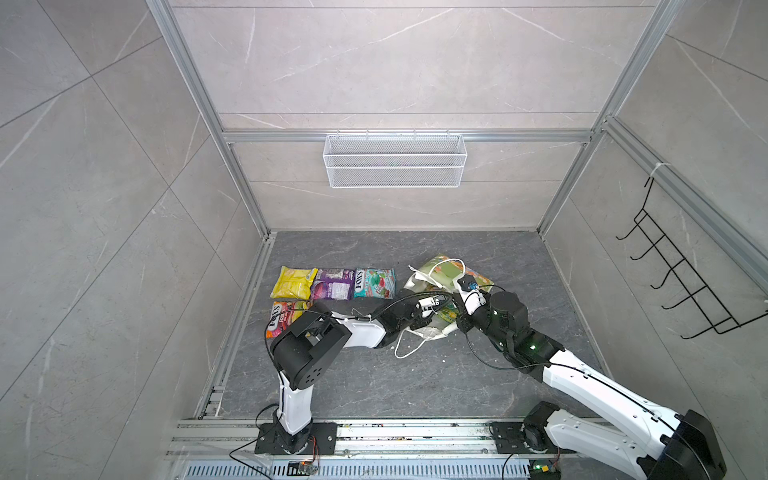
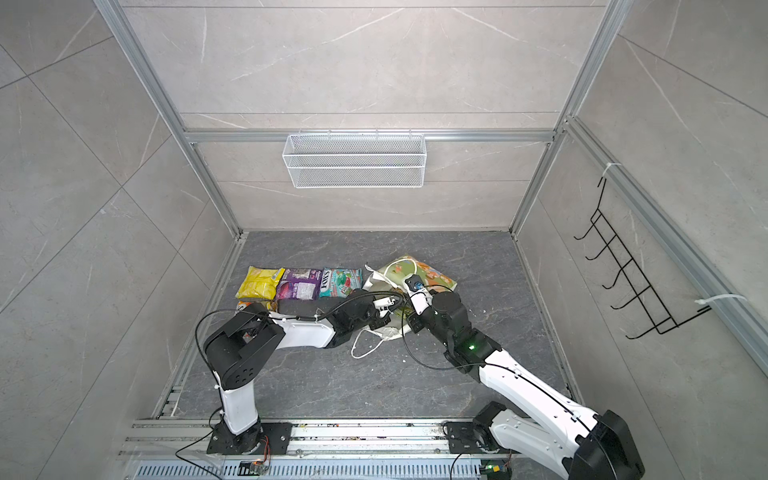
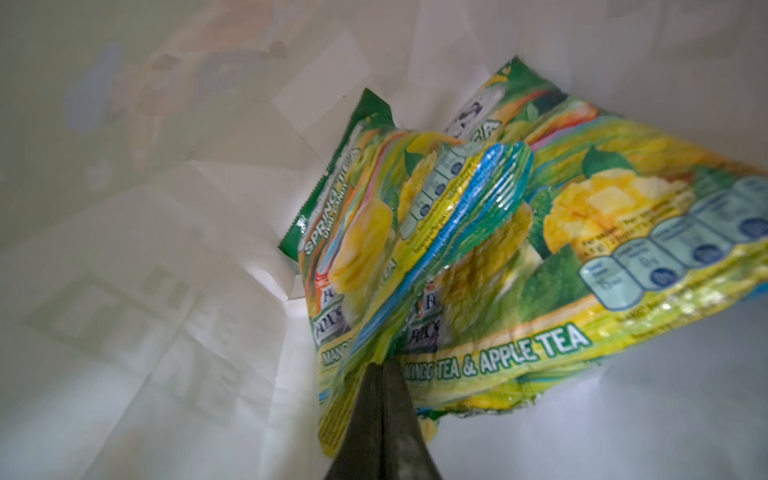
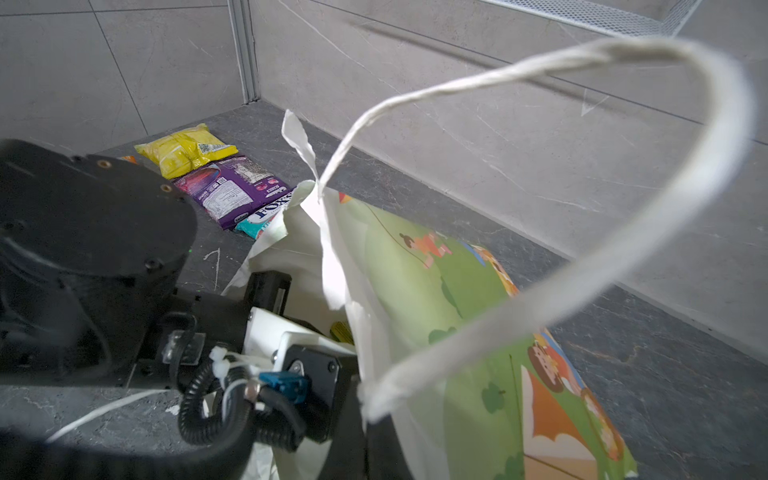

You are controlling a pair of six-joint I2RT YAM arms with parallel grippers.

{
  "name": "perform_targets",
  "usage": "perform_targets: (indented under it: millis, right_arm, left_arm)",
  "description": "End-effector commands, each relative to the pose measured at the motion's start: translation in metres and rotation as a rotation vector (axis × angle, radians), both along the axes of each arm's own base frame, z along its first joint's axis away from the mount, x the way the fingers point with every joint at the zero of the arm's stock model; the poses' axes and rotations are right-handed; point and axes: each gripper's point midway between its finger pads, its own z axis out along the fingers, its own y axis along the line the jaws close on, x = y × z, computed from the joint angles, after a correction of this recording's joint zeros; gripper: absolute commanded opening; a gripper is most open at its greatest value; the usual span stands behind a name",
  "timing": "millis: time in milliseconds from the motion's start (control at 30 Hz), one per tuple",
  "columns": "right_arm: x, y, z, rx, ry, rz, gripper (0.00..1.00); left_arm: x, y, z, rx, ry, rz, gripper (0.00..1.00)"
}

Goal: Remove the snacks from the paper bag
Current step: 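Close the left gripper on the top edge of one green Spring Tea packet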

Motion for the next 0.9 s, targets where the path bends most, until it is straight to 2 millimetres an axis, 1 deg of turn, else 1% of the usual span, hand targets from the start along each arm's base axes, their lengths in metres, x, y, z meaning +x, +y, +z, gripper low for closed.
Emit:
perform_targets:
  millis: [0,133,200,267,300,367,433,467,500,533,567,600,667,733,867]
  right_arm:
    - [0.002,0.000,0.015,0.062,-0.036,-0.007,0.00]
    - [0.007,-0.004,0.013,0.060,-0.027,-0.030,0.00]
    - [0.009,-0.005,0.013,0.064,-0.024,-0.034,0.00]
    - [0.009,-0.005,0.014,0.074,-0.024,-0.036,0.00]
    - [0.009,-0.004,0.013,0.077,-0.023,-0.031,0.00]
    - [0.010,-0.004,0.013,0.077,-0.023,-0.028,0.00]
    - [0.011,-0.003,0.012,0.075,-0.020,-0.025,0.00]
    - [0.010,-0.003,0.011,0.074,-0.019,-0.025,0.00]
    - [0.010,-0.003,0.012,0.076,-0.020,-0.024,0.00]
    - [0.010,-0.003,0.013,0.077,-0.022,-0.022,0.00]
    - [0.009,-0.003,0.013,0.077,-0.024,-0.020,0.00]
    - [0.009,-0.003,0.014,0.078,-0.025,-0.020,0.00]
    - [0.008,-0.004,0.014,0.077,-0.026,-0.020,0.00]
    - [0.007,-0.004,0.015,0.080,-0.028,-0.020,0.00]
    - [0.006,-0.005,0.014,0.083,-0.028,-0.018,0.00]
  left_arm:
    - [-0.001,0.000,0.053,-0.112,-0.077,0.017,0.00]
    - [-0.014,0.005,0.072,-0.146,-0.096,0.004,0.00]
    - [-0.022,0.007,0.078,-0.159,-0.089,-0.018,0.00]
    - [-0.027,0.007,0.074,-0.143,-0.069,-0.040,0.00]
    - [-0.026,0.007,0.070,-0.123,-0.066,-0.035,0.00]
    - [-0.024,0.007,0.060,-0.089,-0.068,-0.039,0.08]
    - [-0.023,0.004,0.057,-0.082,-0.072,-0.047,0.18]
    - [-0.022,0.002,0.054,-0.075,-0.076,-0.057,0.27]
    - [-0.021,0.000,0.053,-0.061,-0.079,-0.065,0.30]
    - [-0.019,-0.003,0.051,-0.051,-0.076,-0.070,0.31]
    - [-0.017,-0.006,0.050,-0.047,-0.073,-0.073,0.39]
    - [-0.017,-0.009,0.050,-0.047,-0.074,-0.082,0.49]
    - [-0.014,-0.014,0.048,-0.045,-0.090,-0.098,0.51]
    - [-0.012,-0.019,0.041,-0.022,-0.093,-0.114,0.57]
    - [-0.005,-0.029,0.029,0.010,-0.082,-0.130,0.57]
